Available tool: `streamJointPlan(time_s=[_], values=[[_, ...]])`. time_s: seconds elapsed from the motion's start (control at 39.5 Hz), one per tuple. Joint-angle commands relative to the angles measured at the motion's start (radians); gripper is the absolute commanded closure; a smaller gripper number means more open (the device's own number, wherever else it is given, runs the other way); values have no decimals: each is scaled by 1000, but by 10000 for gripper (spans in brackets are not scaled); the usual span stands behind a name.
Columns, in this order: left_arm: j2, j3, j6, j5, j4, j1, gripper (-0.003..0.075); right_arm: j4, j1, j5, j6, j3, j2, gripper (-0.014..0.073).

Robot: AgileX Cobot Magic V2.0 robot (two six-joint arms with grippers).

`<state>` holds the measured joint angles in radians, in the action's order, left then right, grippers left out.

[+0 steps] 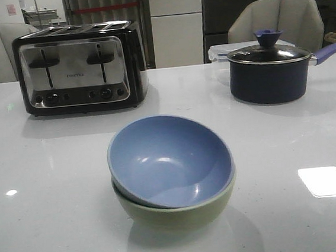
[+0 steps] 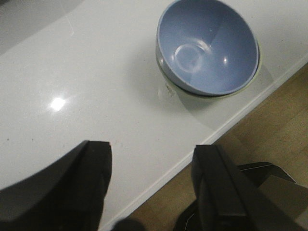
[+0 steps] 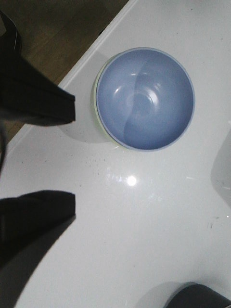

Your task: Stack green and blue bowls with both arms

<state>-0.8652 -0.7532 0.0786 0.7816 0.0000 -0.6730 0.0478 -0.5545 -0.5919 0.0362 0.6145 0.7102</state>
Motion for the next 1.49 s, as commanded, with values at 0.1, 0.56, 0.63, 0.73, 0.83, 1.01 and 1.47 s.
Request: streamJointPlan(time_s=[0.1,0.56,0.63,0.73,0.83,1.01,1.47], values=[[117,61,-116,-51,74,-7,283,-5,0,76,10,25,-5,158],[157,104,-120,-55,76,-7,454,-32,0,55,10,25,-5,500],[157,104,-120,-56,76,-7,551,-32,0,56,10,25,-5,537],[157,104,-120,-56,76,-7,625,-32,0,56,10,25,-5,536],[157,104,-120,-56,74,-7,627,-32,0,56,10,25,-5,536],[157,104,-120,-56,74,-7,627,-32,0,56,10,25,-5,536],[225,106,-120,-75,75,80,627,-32,0,57,10,25,-5,537]])
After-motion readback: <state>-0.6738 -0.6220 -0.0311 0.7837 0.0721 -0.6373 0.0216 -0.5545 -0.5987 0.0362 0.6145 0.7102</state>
